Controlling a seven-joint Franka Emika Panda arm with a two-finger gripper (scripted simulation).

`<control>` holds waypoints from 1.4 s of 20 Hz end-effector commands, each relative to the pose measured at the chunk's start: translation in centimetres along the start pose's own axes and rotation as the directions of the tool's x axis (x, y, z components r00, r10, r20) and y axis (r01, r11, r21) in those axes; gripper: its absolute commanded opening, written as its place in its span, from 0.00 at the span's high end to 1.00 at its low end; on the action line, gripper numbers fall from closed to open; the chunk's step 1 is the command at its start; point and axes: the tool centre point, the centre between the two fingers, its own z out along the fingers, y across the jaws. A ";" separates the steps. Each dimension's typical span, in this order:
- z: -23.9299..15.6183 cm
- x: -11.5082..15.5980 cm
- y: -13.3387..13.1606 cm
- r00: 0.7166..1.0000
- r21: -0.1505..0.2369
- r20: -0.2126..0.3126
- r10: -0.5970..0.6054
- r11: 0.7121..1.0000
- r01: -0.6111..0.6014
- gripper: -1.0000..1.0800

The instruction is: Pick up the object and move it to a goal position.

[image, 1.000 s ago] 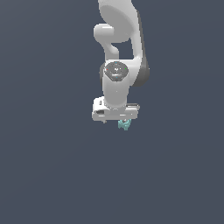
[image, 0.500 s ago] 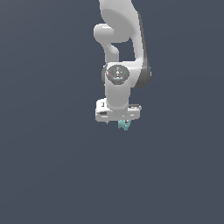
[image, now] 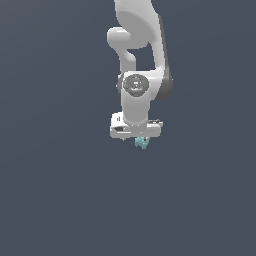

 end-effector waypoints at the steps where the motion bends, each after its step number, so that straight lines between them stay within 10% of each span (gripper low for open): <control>1: 0.2 -0.2 -0.3 1.000 -0.002 -0.003 0.024 1.000 -0.024 0.04; 28: 3.9 -4.5 -4.2 0.892 0.000 -0.073 0.446 0.894 -0.448 0.04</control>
